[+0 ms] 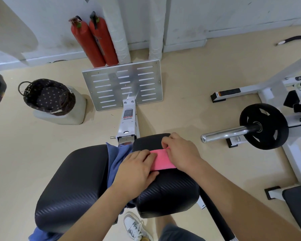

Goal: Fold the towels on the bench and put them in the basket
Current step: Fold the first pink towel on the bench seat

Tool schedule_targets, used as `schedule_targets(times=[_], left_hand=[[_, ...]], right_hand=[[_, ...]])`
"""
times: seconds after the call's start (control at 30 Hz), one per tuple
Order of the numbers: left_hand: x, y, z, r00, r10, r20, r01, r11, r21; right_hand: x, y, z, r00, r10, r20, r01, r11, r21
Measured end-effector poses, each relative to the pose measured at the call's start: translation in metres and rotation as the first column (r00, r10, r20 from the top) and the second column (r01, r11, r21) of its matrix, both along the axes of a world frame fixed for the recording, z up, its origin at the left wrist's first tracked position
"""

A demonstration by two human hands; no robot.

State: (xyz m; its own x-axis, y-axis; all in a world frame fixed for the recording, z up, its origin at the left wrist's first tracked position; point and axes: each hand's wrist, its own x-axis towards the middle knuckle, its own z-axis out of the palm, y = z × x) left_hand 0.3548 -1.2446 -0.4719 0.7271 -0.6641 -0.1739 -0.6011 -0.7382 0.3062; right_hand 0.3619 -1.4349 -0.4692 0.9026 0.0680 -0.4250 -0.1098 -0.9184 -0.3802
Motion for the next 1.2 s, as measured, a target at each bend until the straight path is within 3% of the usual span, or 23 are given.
schedule_targets(times=[0.1,0.27,0.37,0.43,0.5,0.57,0.6,0.67,0.73,0.8,0.93,1.0,1.1,1.2], left_hand=[[0.006,-0.010,-0.003,1.000,0.005,0.029,-0.007,0.997,0.083],[0.025,-0.030,0.001,0.995,0.077,-0.062,-0.061,0.969,0.238],[0.032,-0.025,0.012,0.970,0.183,-0.158,-0.156,0.974,0.164],[0.032,-0.014,0.032,0.892,0.298,-0.340,-0.305,0.952,0.035],[0.028,0.003,0.058,0.673,0.381,-0.634,-0.559,0.823,-0.099],[0.016,0.019,0.085,0.400,0.276,-0.874,-0.805,0.562,-0.191],[0.008,0.027,0.096,0.322,0.218,-0.921,-0.879,0.429,-0.206],[-0.008,0.039,0.115,0.261,0.157,-0.953,-0.949,0.224,-0.223],[-0.026,0.054,0.133,0.281,0.163,-0.946,-0.955,0.142,-0.259],[-0.043,0.076,0.151,0.359,0.189,-0.914,-0.930,0.152,-0.334],[-0.084,0.147,0.198,0.522,0.292,-0.801,-0.851,0.115,-0.513],[-0.111,0.197,0.220,0.576,0.386,-0.720,-0.801,0.089,-0.592],[-0.161,0.275,0.244,0.639,0.464,-0.613,-0.750,0.203,-0.629],[-0.214,0.344,0.261,0.695,0.542,-0.472,-0.690,0.317,-0.651]], right_hand=[[-0.015,-0.005,-0.002,0.989,0.056,0.136,-0.058,0.998,0.014],[-0.034,-0.029,0.005,0.988,0.069,-0.136,-0.044,0.982,0.184],[-0.026,-0.027,0.013,0.994,-0.037,-0.107,0.060,0.975,0.215],[-0.016,-0.022,0.030,0.965,-0.203,-0.167,0.252,0.894,0.370],[-0.008,-0.016,0.059,0.894,-0.347,-0.284,0.448,0.670,0.591],[-0.007,-0.003,0.092,0.848,-0.348,-0.400,0.529,0.500,0.686],[-0.009,0.008,0.107,0.854,-0.311,-0.417,0.520,0.485,0.703],[-0.017,0.038,0.130,0.897,-0.249,-0.364,0.441,0.508,0.740],[-0.029,0.078,0.144,0.935,-0.255,-0.246,0.351,0.580,0.735],[-0.043,0.116,0.159,0.971,-0.225,-0.083,0.221,0.707,0.671],[-0.081,0.184,0.196,0.989,-0.017,0.148,-0.068,0.832,0.550],[-0.108,0.222,0.211,0.949,0.149,0.277,-0.256,0.876,0.409],[-0.154,0.288,0.228,0.841,0.305,0.447,-0.425,0.884,0.195],[-0.194,0.360,0.241,0.757,0.415,0.504,-0.512,0.857,0.062]])
